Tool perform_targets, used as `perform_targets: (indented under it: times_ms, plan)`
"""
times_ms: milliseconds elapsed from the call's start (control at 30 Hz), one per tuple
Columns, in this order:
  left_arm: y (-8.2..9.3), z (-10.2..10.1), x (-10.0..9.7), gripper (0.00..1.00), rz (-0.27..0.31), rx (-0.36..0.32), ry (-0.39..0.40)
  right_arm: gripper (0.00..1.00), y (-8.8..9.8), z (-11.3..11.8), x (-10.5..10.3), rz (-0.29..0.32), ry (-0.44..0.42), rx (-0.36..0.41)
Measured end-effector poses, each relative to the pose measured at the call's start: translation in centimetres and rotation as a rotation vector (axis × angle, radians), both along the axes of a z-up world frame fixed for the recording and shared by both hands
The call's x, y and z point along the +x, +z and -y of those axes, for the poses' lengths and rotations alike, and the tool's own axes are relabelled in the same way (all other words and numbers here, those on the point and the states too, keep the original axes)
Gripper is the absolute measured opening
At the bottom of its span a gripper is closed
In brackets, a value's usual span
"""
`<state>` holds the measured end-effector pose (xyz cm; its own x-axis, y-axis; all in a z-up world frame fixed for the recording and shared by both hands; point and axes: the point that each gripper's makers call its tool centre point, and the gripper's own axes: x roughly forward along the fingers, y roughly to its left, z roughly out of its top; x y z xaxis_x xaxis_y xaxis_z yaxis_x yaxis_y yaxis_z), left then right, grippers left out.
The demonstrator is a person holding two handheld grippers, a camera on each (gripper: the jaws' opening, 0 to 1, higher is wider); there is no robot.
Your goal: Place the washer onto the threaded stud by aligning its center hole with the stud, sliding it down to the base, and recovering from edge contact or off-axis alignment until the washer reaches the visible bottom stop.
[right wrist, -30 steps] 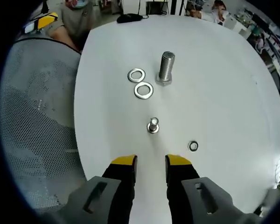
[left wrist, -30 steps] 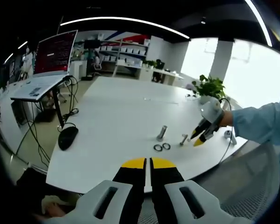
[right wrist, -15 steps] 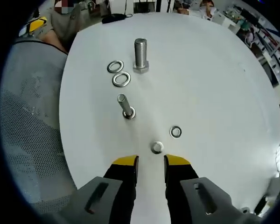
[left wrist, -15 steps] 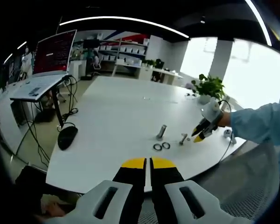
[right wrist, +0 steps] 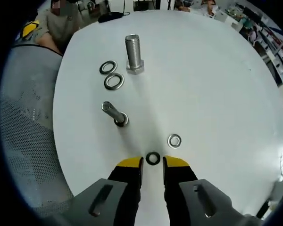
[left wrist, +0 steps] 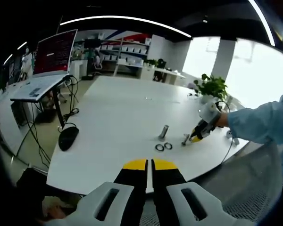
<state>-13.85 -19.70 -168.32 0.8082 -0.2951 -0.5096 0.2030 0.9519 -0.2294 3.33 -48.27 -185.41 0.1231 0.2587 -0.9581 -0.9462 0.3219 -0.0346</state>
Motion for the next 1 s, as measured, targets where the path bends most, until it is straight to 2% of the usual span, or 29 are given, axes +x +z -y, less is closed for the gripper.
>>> perform_targets:
  times_ms: [133, 567, 633, 933, 1000]
  plan:
    - [0.0, 0.0, 0.0, 0.0, 0.0, 0.002, 0.002, 0.16, 0.0, 0.0, -0.1, -0.015, -0.022, 0.013]
    - [-0.1, -0.1, 0.0, 0.0, -0.002, 0.005, 0.005, 0.14, 0.1, 0.1, -0.3, 0.009, -0.034, 0.022]
    - [-0.1, -0.1, 0.0, 0.0, -0.002, 0.005, 0.005, 0.14, 0.1, -0.1, -0.8, -0.002, -0.038, 0.03]
    - [0.0, 0.0, 0.0, 0.0, 0.001, 0.004, 0.004, 0.14, 0.0, -0.1, -2.6, -0.01, 0.014, 0.002]
    - [0.0, 0.0, 0.0, 0.0, 0.0, 0.005, 0.002, 0.14, 0.0, -0.2, -3.3, -0.023, 0.047, -0.014]
